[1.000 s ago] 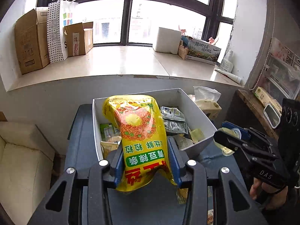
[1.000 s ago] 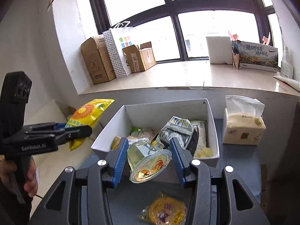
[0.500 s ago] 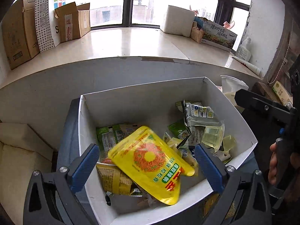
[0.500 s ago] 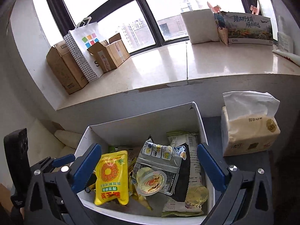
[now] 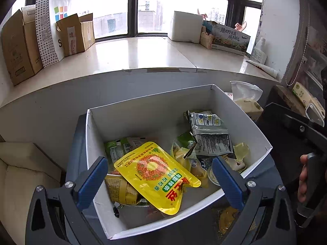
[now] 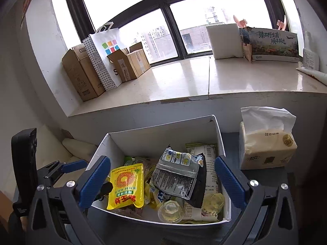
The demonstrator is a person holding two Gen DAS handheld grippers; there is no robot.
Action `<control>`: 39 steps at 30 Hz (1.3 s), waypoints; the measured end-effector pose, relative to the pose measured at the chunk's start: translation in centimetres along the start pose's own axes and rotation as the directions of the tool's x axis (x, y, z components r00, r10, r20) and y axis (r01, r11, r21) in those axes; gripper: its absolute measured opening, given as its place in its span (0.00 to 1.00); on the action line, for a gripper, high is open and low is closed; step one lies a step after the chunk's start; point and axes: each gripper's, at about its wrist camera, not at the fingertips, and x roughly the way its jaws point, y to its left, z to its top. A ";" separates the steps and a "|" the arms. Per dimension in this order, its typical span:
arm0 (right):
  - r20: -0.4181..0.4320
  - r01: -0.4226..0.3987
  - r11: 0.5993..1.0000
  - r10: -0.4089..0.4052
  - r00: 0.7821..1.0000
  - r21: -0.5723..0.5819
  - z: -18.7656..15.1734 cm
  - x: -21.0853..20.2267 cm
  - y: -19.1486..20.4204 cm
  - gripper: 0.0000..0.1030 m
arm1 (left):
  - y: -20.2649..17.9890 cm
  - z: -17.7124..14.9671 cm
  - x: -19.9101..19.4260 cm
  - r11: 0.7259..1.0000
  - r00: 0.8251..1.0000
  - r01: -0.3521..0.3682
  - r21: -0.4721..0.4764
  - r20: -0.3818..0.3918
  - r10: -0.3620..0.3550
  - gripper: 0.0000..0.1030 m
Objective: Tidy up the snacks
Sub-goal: 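Lower the jelly cup and yellow bag into the box and release both, then grasp a cake pack with the right tool while the left tool grasps a round bread pack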
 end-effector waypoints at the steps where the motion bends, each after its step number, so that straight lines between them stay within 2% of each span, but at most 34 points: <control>1: 0.005 -0.019 1.000 0.018 1.000 0.005 -0.2 -0.5 0.2 1.00 | -0.1 -0.1 -0.3 1.000 1.000 0.004 0.002 0.005 -0.005 1.00; 4: -0.009 -0.076 0.997 0.076 0.997 0.026 -1.4 -2.2 0.8 1.00 | -0.6 -0.9 -1.8 1.000 1.000 0.020 0.007 0.021 -0.021 1.00; 7: 0.007 -0.079 0.997 0.079 0.997 0.000 -3.3 -4.7 1.5 1.00 | -0.9 -2.1 -3.6 0.999 0.998 0.052 0.010 0.033 -0.053 1.00; 9: 0.008 -0.079 0.997 0.079 0.997 -0.014 -4.8 -6.4 1.7 1.00 | -1.3 -3.2 -4.9 0.999 0.997 0.046 0.023 0.065 -0.048 1.00; 14: -0.020 -0.089 0.995 0.088 0.996 -0.050 -9.3 -9.9 2.2 1.00 | -2.1 -6.6 -8.3 0.994 0.992 0.093 0.056 0.084 -0.098 1.00; 17: -0.031 -0.030 0.998 0.028 0.999 -0.060 -12.8 -11.4 2.0 1.00 | -2.7 -9.1 -10.6 0.992 0.988 0.095 0.085 0.112 -0.104 1.00; 19: -0.058 -0.007 0.998 0.003 0.998 -0.067 -15.1 -11.8 1.9 1.00 | -2.8 -10.9 -11.7 0.992 0.987 0.102 0.073 0.117 -0.110 1.00; 23: -0.148 -0.024 0.995 0.009 0.989 -0.100 -19.2 -11.5 1.9 1.00 | -2.9 -14.5 -12.5 0.990 0.988 0.135 0.037 0.076 -0.137 1.00; 28: -0.233 -0.010 0.966 -0.052 0.971 -0.258 -22.6 -9.6 2.7 1.00 | -3.3 -18.1 -12.1 0.986 0.987 0.160 0.048 0.007 -0.160 1.00; 29: -0.251 -0.018 0.957 -0.058 0.966 -0.290 -23.2 -9.1 2.8 1.00 | -3.3 -18.5 -12.0 0.987 0.988 0.154 0.054 -0.006 -0.154 1.00; 32: -0.363 -0.125 0.931 -0.008 0.932 -0.342 -24.3 -7.5 3.4 1.00 | -3.0 -19.2 -11.8 0.987 0.988 0.152 0.055 -0.026 -0.151 1.00; 35: -0.383 -0.112 0.905 -0.060 0.922 -0.410 -25.0 -6.3 3.8 1.00 | -2.6 -19.4 -11.9 0.988 0.988 0.151 0.045 -0.026 -0.150 1.00; 39: -0.401 -0.098 0.904 -0.086 0.912 -0.416 -25.2 -5.1 3.5 1.00 | -2.4 -19.7 -11.7 0.988 0.989 0.147 0.041 -0.038 -0.145 1.00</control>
